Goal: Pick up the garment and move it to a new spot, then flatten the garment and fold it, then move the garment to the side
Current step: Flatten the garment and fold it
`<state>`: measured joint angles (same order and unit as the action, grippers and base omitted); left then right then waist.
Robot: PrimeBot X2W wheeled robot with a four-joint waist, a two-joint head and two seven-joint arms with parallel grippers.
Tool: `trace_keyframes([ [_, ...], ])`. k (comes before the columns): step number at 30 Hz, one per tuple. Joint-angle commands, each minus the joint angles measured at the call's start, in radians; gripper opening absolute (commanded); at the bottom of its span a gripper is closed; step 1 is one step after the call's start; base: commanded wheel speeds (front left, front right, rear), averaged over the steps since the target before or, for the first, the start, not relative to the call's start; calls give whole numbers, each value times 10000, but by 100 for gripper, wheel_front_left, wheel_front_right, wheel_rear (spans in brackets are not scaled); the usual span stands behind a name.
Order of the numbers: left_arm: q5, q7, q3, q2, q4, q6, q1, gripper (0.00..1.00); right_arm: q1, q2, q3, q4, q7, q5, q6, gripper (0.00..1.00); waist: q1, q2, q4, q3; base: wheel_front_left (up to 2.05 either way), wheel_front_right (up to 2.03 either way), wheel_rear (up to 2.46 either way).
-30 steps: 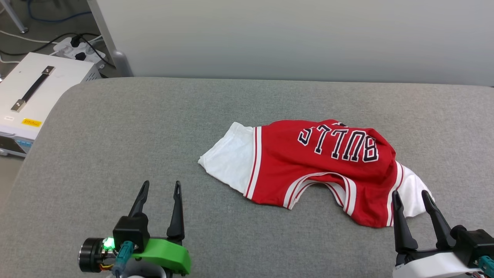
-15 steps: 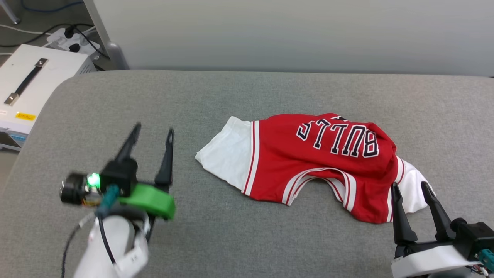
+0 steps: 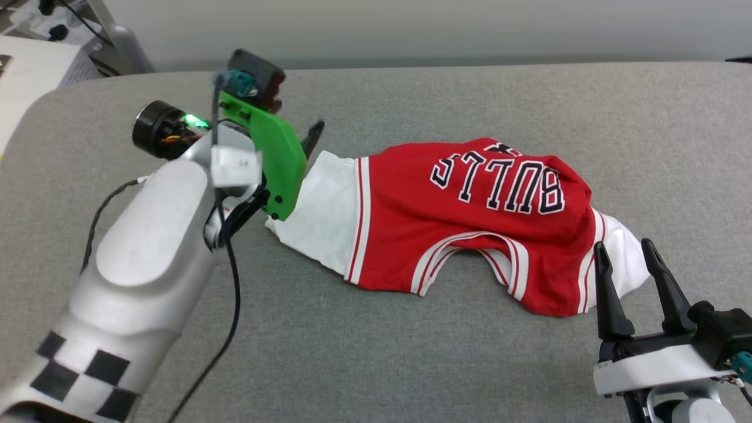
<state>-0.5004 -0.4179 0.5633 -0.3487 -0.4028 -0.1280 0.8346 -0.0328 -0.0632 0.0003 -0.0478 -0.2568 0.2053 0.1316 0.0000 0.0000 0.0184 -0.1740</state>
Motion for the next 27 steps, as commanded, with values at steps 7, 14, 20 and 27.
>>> trace_keyframes([
  [7,-2731,-3166,2350,-1221,-583,-25,1221,100,527,0,120,-82,-49,-65,-9,100,0,0,679,-868,0,0,0],
  [14,-3495,-3669,3492,-1772,-1617,-26,1481,100,860,8,144,-135,-49,-39,-9,100,0,0,1021,-1499,0,0,0],
  [20,-3739,-3702,4423,-1797,-2450,-26,1255,100,1064,12,173,-143,-49,-20,-9,100,0,0,1152,-1832,0,0,0],
  [27,-4310,-2768,5074,-2047,-2248,-26,1162,0,1012,9,83,-105,-49,-64,-9,100,0,0,983,-1627,0,0,0],
])
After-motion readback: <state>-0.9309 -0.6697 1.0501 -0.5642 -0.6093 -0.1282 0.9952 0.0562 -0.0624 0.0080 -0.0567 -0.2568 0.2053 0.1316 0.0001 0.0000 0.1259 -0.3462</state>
